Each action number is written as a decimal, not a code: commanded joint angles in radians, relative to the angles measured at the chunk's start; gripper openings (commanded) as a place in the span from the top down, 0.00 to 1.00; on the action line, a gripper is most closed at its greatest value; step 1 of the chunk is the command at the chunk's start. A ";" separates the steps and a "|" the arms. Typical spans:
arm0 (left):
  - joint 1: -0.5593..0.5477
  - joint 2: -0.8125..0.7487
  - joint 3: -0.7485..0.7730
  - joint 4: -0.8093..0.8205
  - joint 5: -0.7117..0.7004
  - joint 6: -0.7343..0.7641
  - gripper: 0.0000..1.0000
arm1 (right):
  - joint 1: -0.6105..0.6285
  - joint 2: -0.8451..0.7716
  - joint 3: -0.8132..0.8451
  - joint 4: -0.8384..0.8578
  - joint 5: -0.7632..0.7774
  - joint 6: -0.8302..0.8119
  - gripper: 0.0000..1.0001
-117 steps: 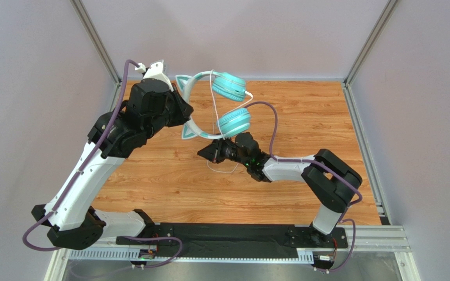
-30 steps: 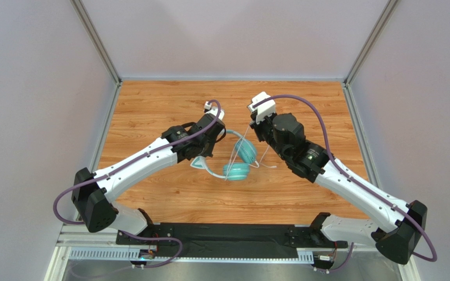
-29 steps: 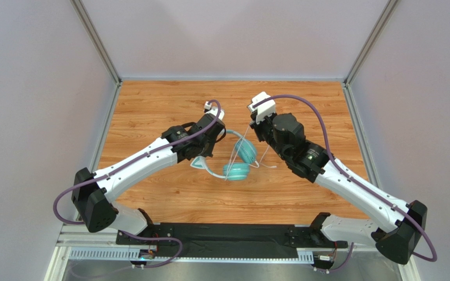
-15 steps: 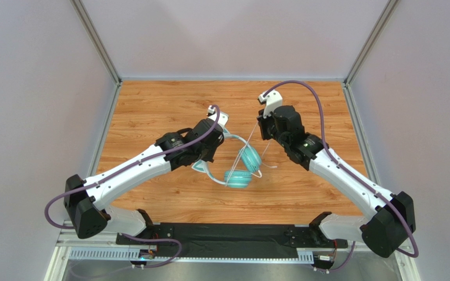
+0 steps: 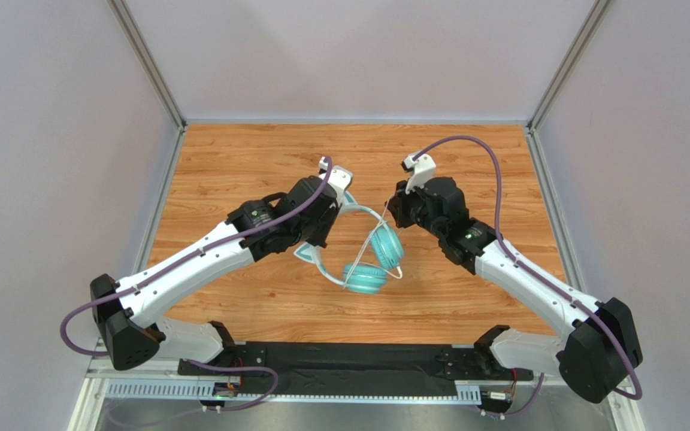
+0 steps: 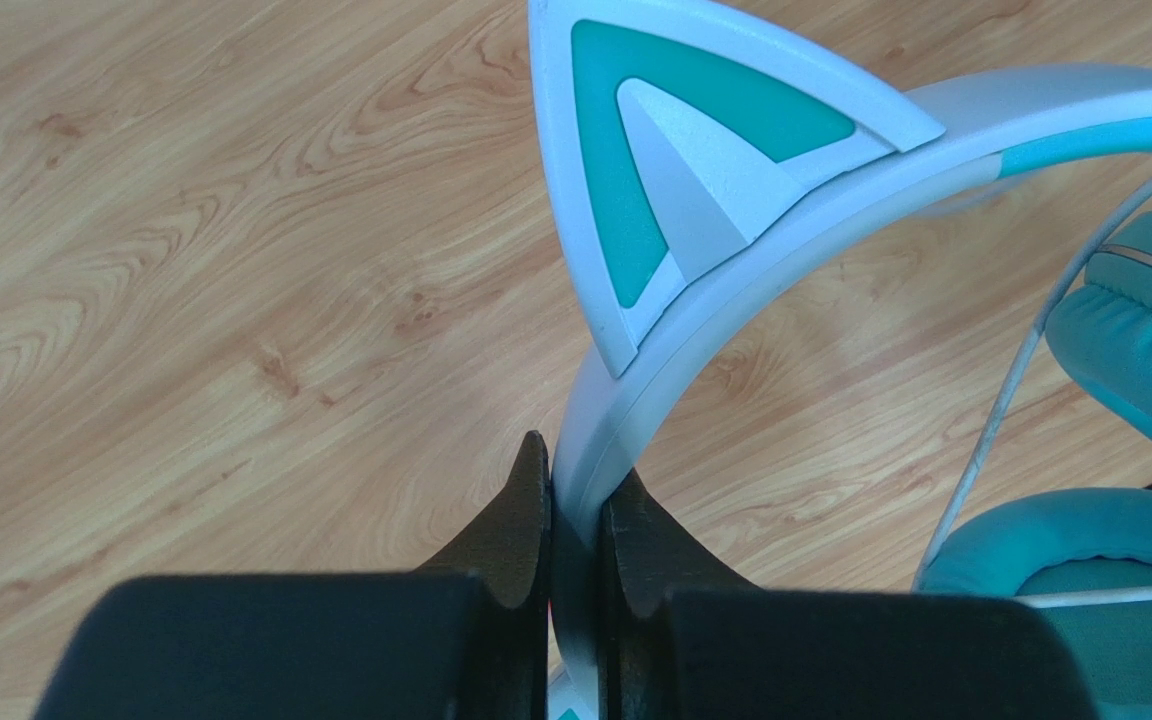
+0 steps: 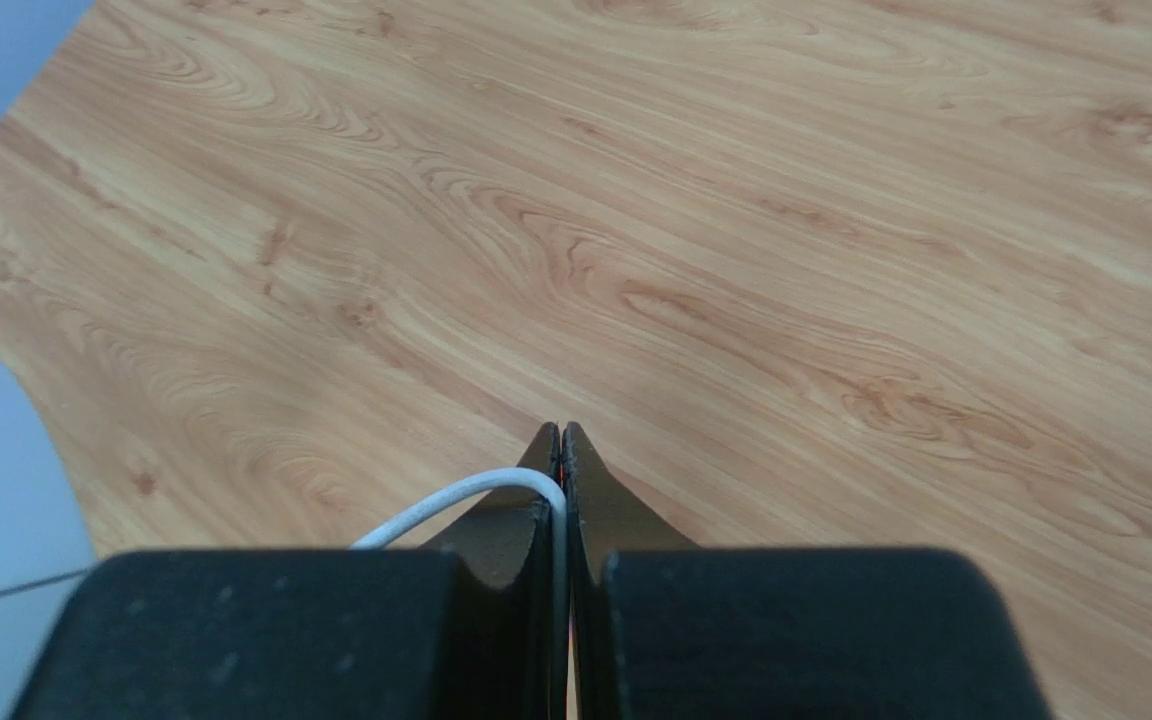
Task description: Wrap the headphones
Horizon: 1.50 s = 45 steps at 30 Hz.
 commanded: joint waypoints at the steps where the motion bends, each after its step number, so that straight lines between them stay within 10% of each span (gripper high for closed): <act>1: -0.014 -0.054 0.091 0.045 0.046 -0.004 1.00 | -0.007 -0.023 -0.043 0.152 -0.060 0.110 1.00; 45: -0.012 -0.118 0.346 -0.004 -0.098 -0.116 1.00 | 0.148 0.227 -0.166 0.610 -0.077 0.492 1.00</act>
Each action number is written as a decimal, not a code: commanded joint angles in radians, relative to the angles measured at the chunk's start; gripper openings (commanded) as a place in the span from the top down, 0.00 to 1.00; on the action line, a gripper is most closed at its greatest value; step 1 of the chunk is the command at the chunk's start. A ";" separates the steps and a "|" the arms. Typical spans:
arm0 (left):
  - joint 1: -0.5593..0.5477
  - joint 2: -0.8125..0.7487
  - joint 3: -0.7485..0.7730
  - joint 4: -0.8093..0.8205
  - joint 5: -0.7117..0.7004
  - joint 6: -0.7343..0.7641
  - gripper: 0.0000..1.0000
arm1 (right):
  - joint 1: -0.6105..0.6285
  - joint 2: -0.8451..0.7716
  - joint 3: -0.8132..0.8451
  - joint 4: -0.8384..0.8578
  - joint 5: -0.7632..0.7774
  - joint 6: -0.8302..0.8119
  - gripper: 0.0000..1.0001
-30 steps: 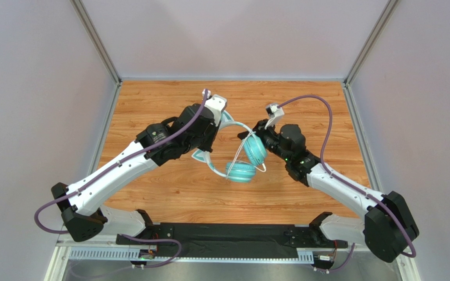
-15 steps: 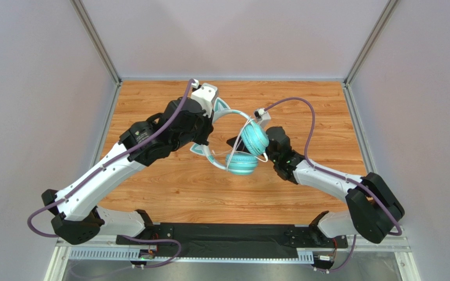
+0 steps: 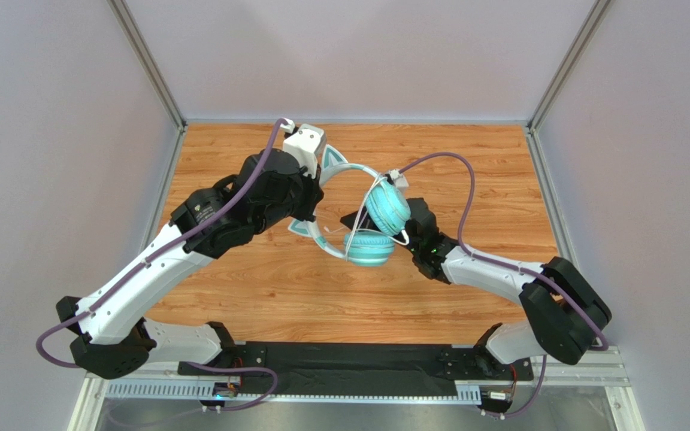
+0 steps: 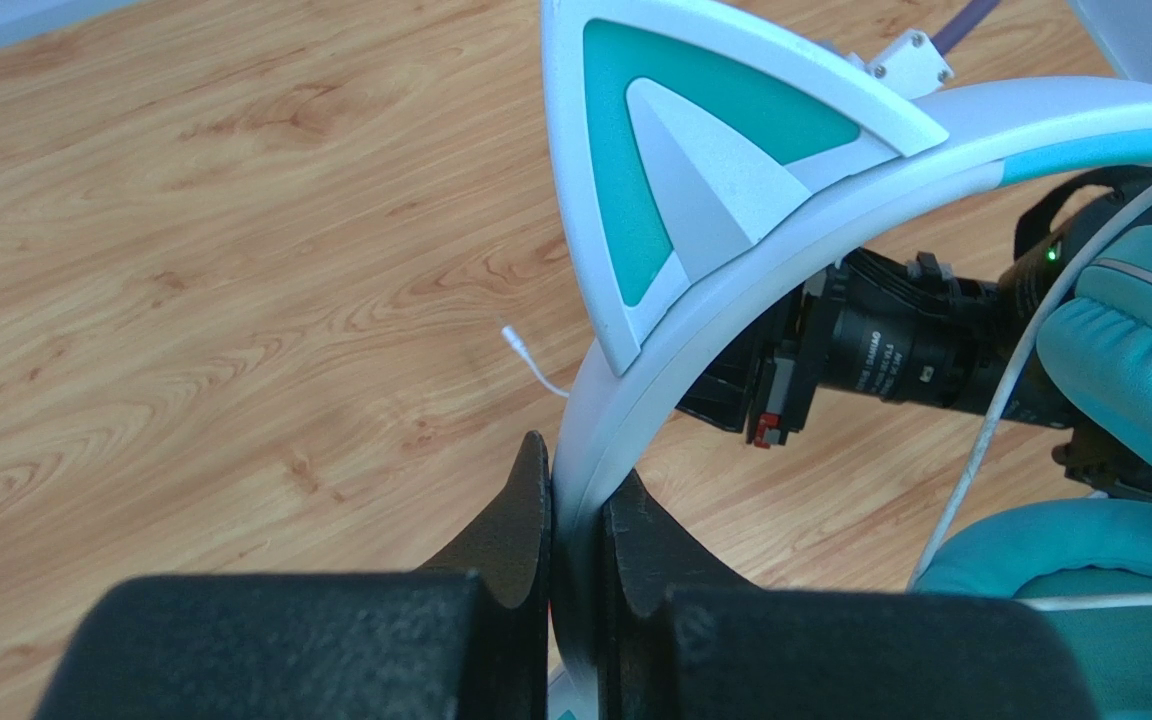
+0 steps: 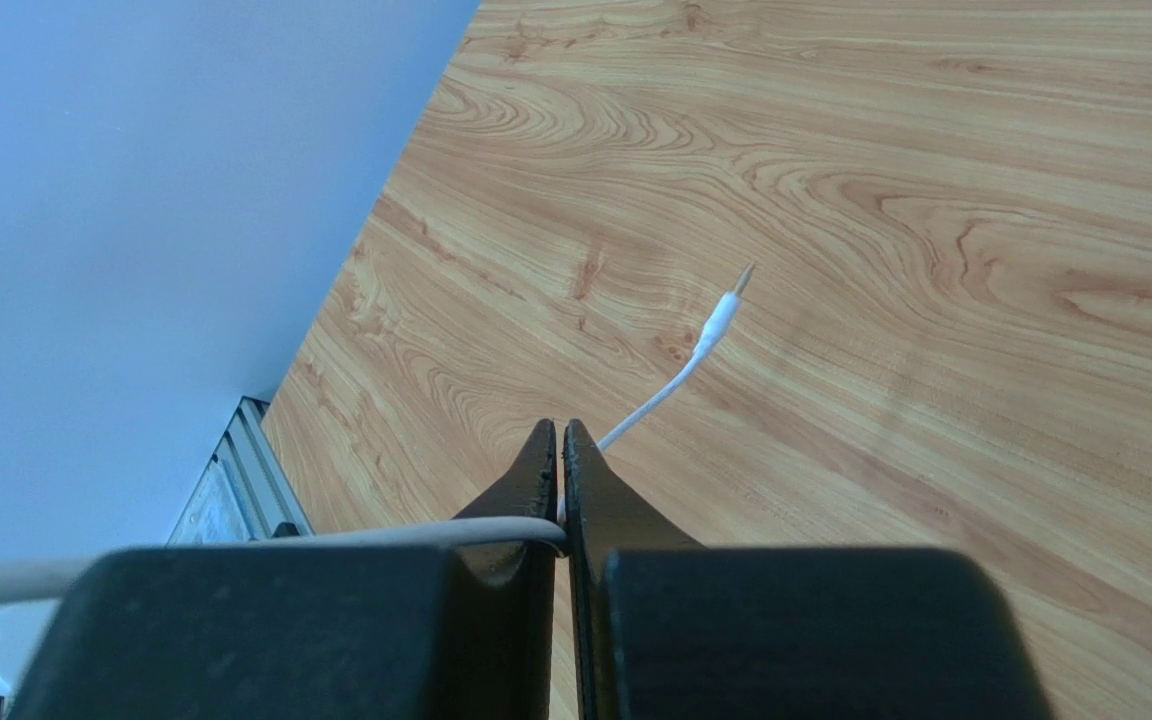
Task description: Wrap the headphones
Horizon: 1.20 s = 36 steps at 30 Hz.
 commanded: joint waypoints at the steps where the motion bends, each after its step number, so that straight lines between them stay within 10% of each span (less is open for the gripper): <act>1: -0.006 -0.044 0.057 0.078 -0.070 -0.075 1.00 | 0.017 -0.016 -0.034 0.044 0.048 0.021 1.00; 10: 0.007 0.026 0.096 0.014 -0.363 -0.300 1.00 | 0.129 -0.193 -0.114 -0.045 0.127 0.009 1.00; 36: 0.117 0.095 -0.065 -0.041 -0.541 -0.693 1.00 | 0.451 -0.296 -0.027 -0.235 0.321 -0.065 1.00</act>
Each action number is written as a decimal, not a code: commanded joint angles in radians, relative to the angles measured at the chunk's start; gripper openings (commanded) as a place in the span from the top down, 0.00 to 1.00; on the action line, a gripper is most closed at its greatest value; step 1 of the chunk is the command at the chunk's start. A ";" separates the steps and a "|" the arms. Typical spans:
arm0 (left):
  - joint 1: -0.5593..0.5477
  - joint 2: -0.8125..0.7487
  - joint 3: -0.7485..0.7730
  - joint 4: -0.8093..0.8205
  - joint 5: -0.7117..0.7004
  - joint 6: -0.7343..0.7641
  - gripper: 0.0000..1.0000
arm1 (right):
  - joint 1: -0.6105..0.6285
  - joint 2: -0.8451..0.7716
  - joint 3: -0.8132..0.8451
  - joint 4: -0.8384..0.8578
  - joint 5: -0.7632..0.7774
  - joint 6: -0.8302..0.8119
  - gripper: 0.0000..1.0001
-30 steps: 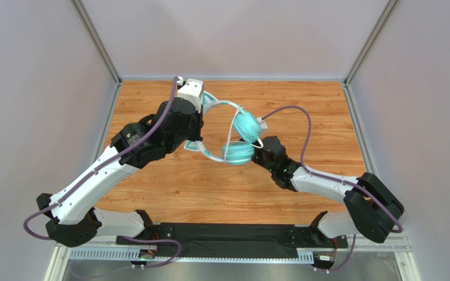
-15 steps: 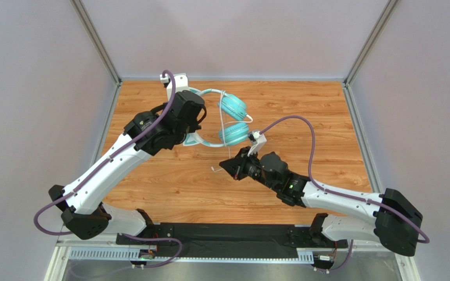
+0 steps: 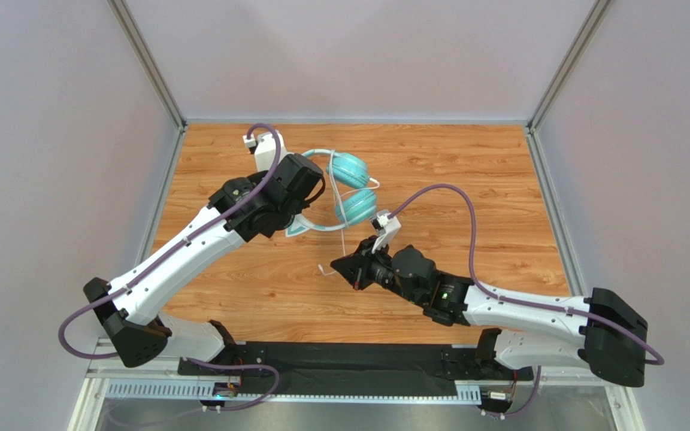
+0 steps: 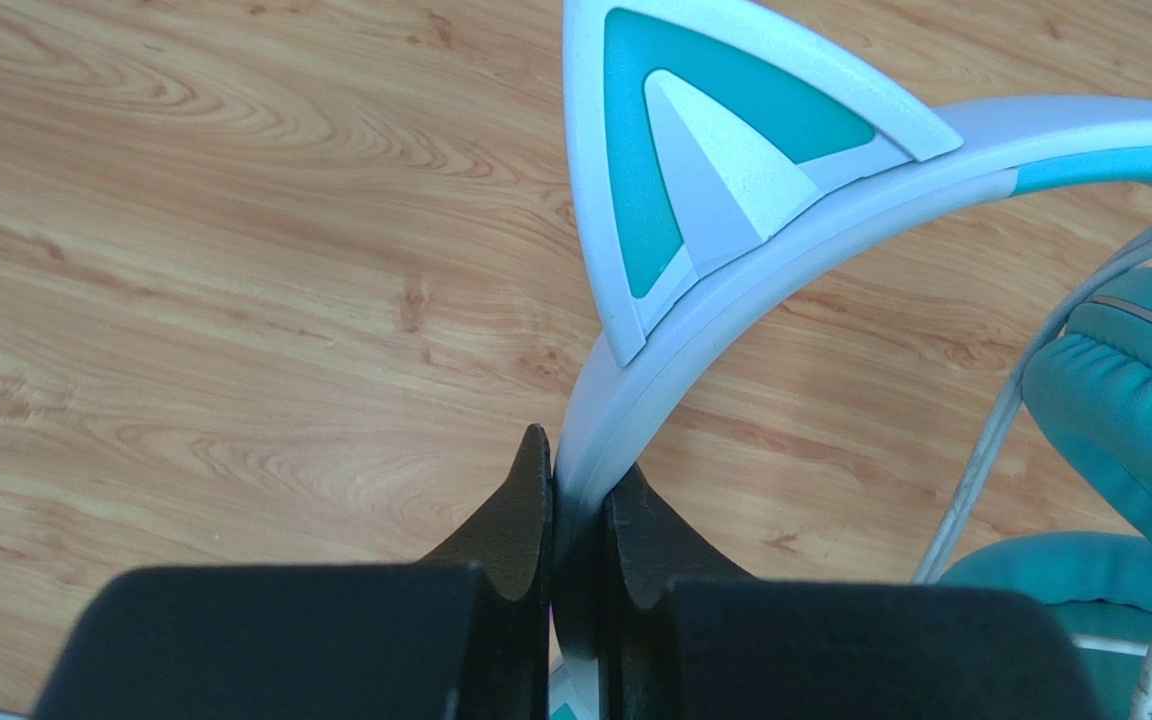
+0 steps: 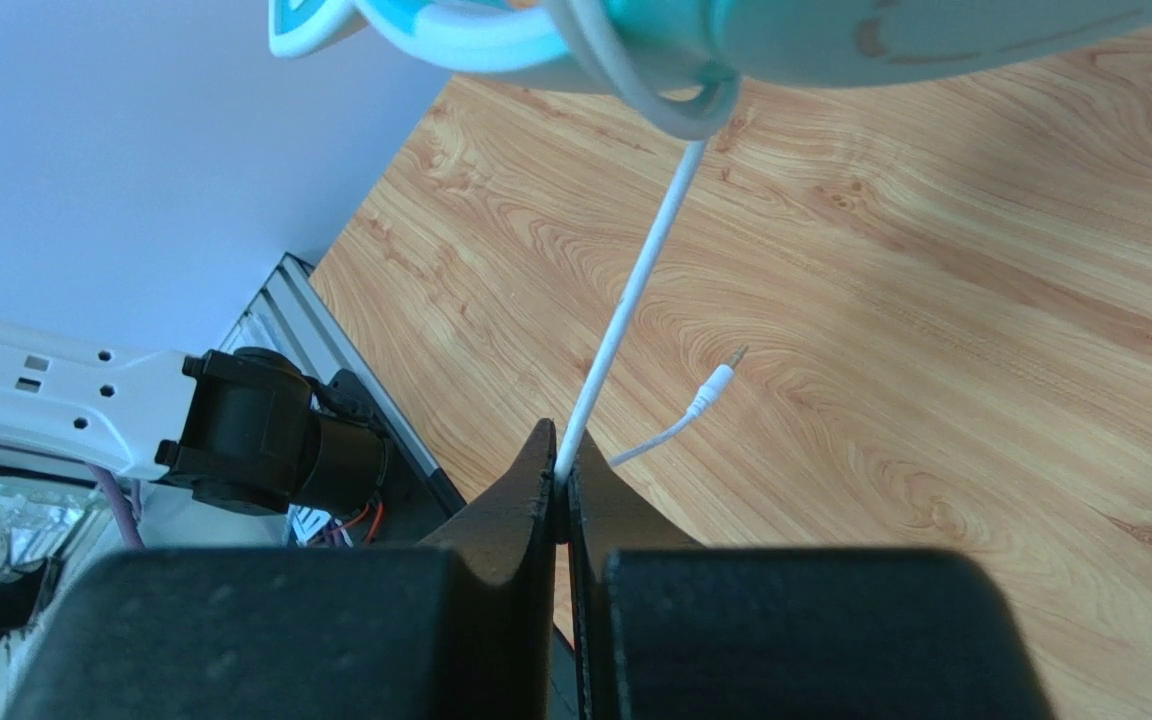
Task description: Wrap the headphones
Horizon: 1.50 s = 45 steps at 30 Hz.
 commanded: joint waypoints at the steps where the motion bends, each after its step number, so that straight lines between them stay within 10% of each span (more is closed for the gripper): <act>1: 0.015 -0.015 0.009 0.137 -0.170 -0.061 1.00 | 0.032 -0.015 0.080 -0.082 -0.021 -0.058 1.00; 12: 0.012 -0.054 -0.230 0.290 -0.163 0.156 1.00 | 0.032 -0.040 0.405 -0.573 -0.033 -0.332 1.00; 45: 0.012 -0.104 -0.404 0.336 -0.008 0.108 1.00 | -0.353 0.014 -0.016 0.365 0.001 0.982 1.00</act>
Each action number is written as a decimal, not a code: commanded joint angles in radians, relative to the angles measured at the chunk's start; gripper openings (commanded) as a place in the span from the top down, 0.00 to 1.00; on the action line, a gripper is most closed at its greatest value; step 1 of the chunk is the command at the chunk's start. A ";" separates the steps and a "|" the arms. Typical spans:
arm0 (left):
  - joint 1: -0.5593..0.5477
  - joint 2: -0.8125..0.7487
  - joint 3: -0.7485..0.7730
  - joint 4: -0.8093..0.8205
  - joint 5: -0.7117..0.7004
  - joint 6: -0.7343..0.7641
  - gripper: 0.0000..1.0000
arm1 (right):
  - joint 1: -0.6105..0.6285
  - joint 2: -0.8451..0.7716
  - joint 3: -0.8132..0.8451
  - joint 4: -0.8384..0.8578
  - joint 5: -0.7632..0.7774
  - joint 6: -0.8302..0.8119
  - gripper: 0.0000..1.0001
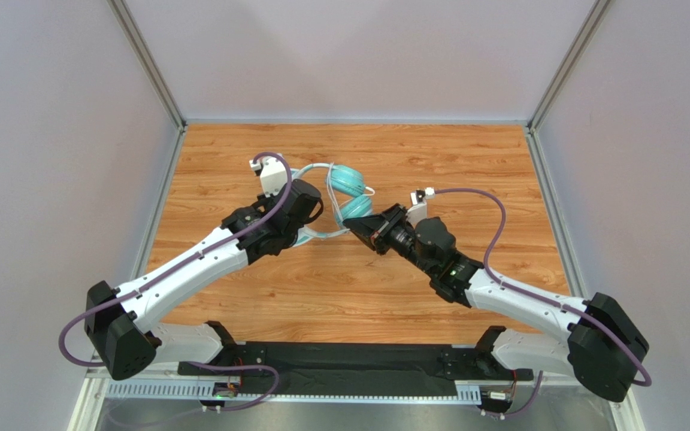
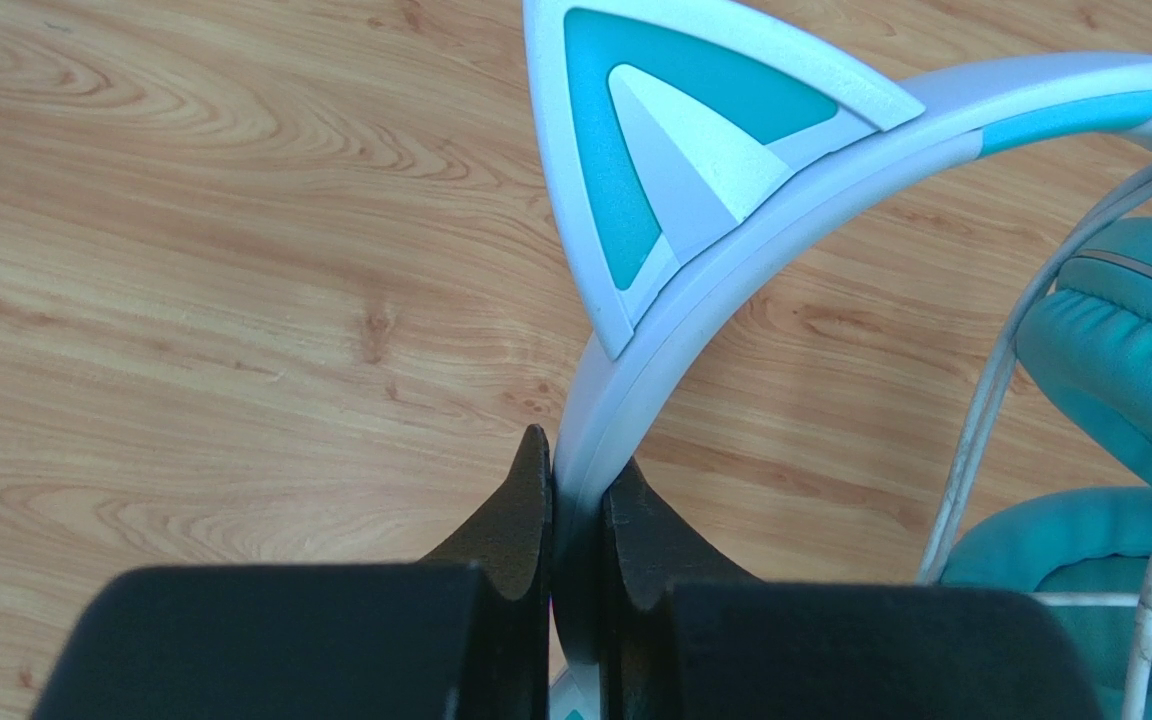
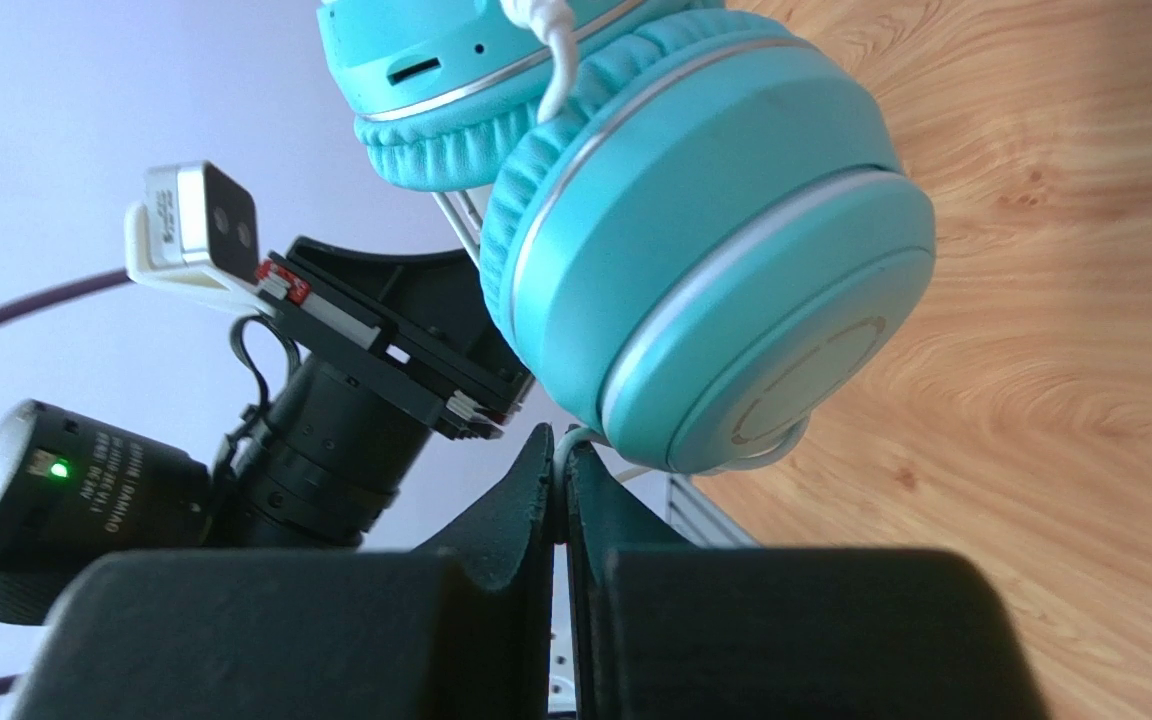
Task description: Wrap the headphones
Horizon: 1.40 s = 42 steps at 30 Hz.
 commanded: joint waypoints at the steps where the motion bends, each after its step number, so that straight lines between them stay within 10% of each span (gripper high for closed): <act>1: -0.004 -0.015 -0.020 -0.056 0.003 0.033 1.00 | -0.031 -0.005 -0.024 0.239 0.167 0.219 1.00; 13: -0.014 0.012 -0.095 -0.039 0.092 0.033 1.00 | -0.033 0.093 -0.073 0.331 0.213 0.466 0.93; 42: -0.061 0.027 -0.172 0.007 0.183 0.076 1.00 | -0.045 0.174 0.188 -0.138 0.186 0.124 1.00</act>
